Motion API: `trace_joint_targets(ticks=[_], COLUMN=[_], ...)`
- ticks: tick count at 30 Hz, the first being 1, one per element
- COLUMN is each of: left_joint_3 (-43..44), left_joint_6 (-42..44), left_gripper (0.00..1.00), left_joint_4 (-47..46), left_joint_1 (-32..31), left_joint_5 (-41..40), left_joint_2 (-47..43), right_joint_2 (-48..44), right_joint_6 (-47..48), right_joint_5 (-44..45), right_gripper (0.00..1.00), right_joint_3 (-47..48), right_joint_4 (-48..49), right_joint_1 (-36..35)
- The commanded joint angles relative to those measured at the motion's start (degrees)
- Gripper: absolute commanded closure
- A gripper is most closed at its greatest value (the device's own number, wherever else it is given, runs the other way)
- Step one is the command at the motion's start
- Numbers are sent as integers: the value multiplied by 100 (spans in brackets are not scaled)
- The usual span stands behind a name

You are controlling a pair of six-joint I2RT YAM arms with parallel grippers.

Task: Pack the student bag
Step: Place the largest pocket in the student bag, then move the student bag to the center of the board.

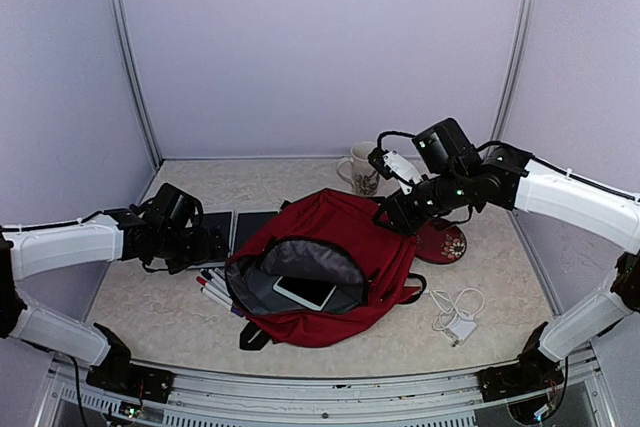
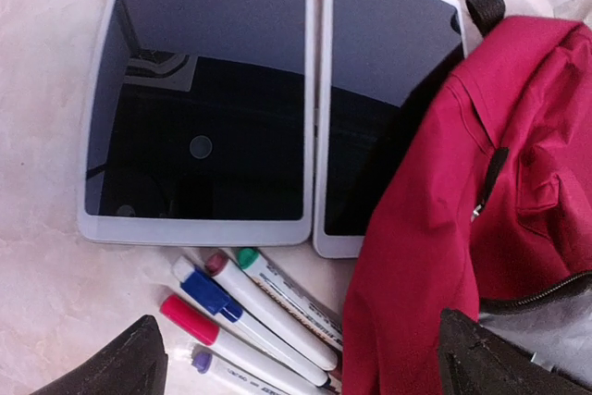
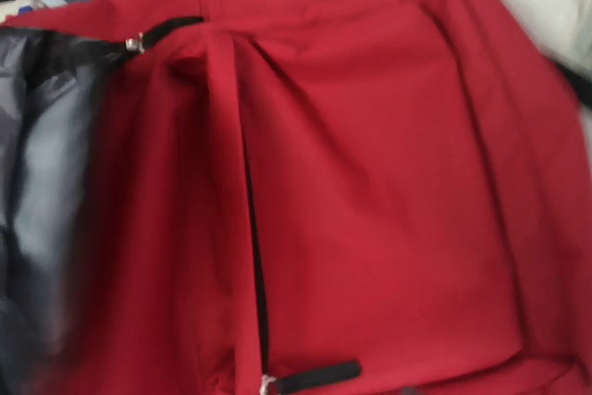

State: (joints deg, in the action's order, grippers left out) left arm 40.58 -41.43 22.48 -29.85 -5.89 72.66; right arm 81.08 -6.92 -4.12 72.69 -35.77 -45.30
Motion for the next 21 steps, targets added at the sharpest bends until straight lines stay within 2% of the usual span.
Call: trace_joint_targets(ticks=[1,4,10,13,17,21], left_joint_3=[222,236,174,238,450,808], left_joint_6=[233,275,289,268,281,397], left_gripper=[1,1,4,13,34,42], left_joint_4=[-155,-371,-849,-1009,-1185,-1331], left_joint_1=[-397,-771,-1171,-1373,-1921,-2679], left_joint_5=[-230,-202,107,216,353,470], left_joint_2=[399,671,1279,1501,1662,1863], right_joint_2=[-226,-395,-604,-603,-600,-704], right_joint_6=[-467,-833,-1839,-2273,-2588,-2697], right_joint_5=[-211,-181,-238,-229,-143,-40], right_gripper=[49,45,44,44,43,42], right_joint_3=[-193,-380,-973,-1363,-1737,-1858], right_joint_4=[61,259,531,586,666,627], right_joint_1=[-223,-445,-603,-683,-711,-716])
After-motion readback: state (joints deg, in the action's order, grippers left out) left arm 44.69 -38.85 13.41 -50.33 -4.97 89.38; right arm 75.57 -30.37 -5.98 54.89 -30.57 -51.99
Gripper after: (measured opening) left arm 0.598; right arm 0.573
